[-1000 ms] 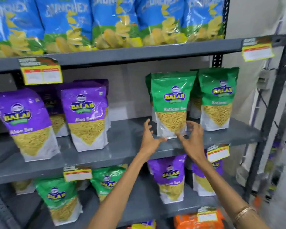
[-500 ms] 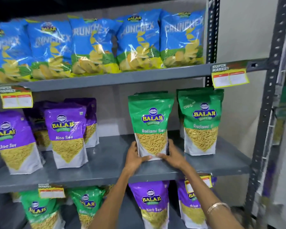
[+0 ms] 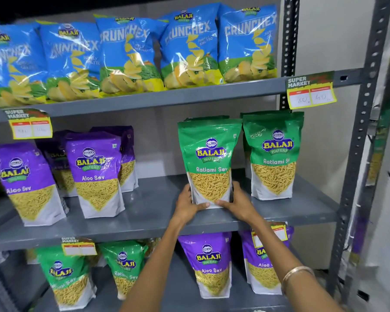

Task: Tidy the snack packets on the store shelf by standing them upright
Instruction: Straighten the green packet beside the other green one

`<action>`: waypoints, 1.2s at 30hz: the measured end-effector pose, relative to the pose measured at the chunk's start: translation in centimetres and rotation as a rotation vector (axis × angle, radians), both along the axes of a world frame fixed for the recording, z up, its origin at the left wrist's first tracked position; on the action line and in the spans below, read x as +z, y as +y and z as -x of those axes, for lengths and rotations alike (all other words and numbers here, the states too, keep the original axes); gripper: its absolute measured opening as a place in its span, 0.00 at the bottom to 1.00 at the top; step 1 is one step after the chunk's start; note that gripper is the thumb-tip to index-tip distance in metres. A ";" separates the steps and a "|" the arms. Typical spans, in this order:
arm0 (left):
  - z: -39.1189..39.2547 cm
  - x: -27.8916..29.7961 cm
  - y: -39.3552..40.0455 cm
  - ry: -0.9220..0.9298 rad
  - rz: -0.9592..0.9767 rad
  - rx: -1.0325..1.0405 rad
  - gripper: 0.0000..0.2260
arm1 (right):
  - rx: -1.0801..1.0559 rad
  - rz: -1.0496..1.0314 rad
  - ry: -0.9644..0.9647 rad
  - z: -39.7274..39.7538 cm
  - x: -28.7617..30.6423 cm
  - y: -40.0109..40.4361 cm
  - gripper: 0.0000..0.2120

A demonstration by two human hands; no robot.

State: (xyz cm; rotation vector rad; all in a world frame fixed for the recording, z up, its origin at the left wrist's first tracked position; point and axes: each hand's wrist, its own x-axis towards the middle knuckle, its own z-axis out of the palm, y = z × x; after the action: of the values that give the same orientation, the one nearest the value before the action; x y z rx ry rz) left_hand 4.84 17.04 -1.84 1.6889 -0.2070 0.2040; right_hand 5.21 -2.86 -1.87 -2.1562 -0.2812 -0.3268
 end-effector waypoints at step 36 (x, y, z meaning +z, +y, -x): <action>-3.1 -0.9 -17.5 0.019 -0.349 -0.184 0.36 | -0.119 -0.285 0.017 0.8 0.1 -16.4 0.45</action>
State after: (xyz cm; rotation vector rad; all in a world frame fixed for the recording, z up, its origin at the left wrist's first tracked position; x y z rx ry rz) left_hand 7.91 -0.49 -2.79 2.0037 -0.4003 0.0129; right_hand 4.37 -19.24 -1.81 -1.8969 -0.0894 -0.3914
